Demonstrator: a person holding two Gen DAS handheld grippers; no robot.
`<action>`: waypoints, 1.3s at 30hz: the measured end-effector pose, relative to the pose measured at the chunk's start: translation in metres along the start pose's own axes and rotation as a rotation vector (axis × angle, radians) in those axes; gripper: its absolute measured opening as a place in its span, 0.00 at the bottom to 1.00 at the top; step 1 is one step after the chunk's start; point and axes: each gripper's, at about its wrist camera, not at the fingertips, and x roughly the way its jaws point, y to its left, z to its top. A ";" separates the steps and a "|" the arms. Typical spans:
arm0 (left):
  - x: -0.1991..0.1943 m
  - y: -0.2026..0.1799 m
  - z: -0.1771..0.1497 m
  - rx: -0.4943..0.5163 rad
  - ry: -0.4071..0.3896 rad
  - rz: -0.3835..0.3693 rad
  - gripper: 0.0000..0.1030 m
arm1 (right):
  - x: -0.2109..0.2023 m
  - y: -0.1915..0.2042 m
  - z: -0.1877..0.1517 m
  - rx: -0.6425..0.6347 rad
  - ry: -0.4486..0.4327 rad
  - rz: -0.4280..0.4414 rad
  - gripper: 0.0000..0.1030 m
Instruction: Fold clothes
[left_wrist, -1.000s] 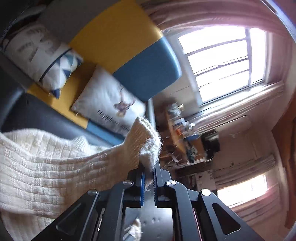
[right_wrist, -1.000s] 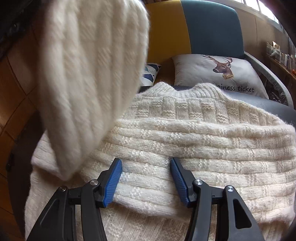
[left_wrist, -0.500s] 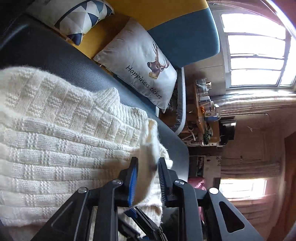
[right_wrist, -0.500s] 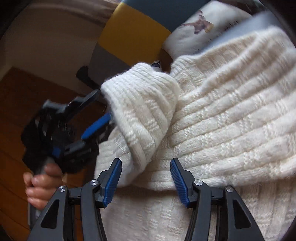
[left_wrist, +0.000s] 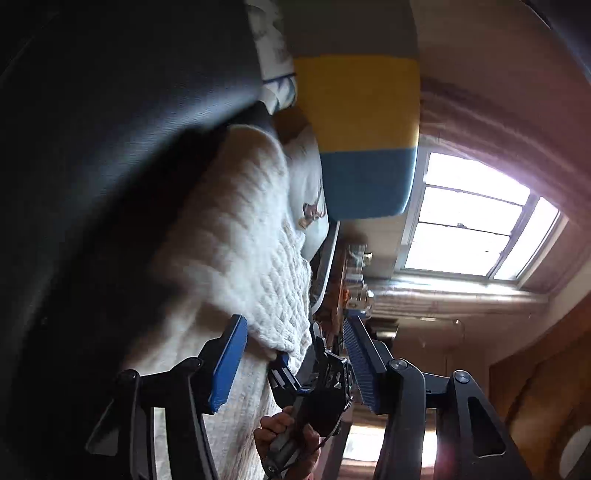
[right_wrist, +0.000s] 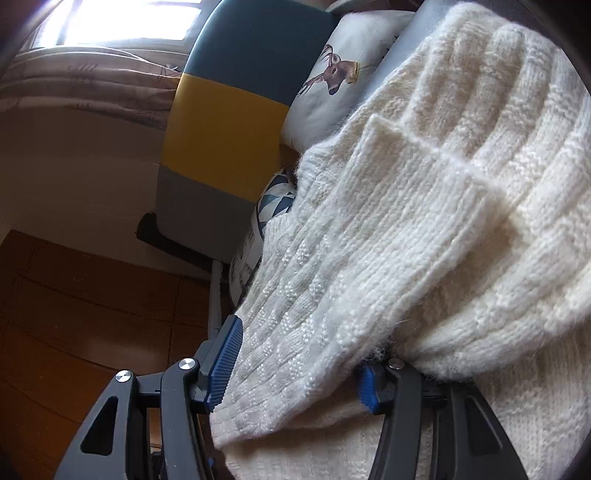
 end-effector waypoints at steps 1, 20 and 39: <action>-0.009 0.009 0.001 -0.021 -0.015 -0.010 0.54 | 0.001 0.003 -0.002 -0.025 0.000 -0.011 0.55; -0.003 0.036 -0.007 -0.179 -0.049 -0.178 0.63 | 0.010 0.048 -0.001 -0.154 0.097 -0.121 0.06; 0.054 0.021 0.022 -0.223 -0.215 -0.141 0.75 | -0.060 0.163 0.044 -0.412 0.001 0.000 0.06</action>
